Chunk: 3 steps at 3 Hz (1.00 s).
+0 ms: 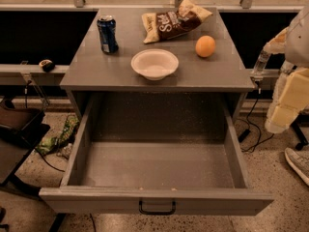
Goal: Close top drawer
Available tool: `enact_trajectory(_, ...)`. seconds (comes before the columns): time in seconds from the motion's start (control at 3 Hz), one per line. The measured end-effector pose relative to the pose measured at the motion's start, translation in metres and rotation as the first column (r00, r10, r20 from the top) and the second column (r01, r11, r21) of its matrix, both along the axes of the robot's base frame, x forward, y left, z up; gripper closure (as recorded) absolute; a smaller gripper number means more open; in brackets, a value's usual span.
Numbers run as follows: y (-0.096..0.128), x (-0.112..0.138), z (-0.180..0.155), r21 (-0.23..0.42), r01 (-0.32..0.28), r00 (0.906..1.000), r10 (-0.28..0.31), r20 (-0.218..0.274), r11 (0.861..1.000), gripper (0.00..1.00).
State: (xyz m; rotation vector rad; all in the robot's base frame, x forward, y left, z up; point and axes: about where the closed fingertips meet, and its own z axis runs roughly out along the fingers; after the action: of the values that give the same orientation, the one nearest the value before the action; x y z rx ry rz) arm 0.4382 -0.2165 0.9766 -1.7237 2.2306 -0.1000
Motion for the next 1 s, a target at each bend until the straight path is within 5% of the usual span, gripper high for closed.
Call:
enact_trajectory(0.67,-0.007,-0.003,-0.012,0.011,0.046,0.9988,-0.046,-0.018,0.999,0.00)
enact_trajectory(1.0,-0.004,-0.028,-0.027,0.060,0.113,0.9934,-0.111,-0.028,0.992,0.00)
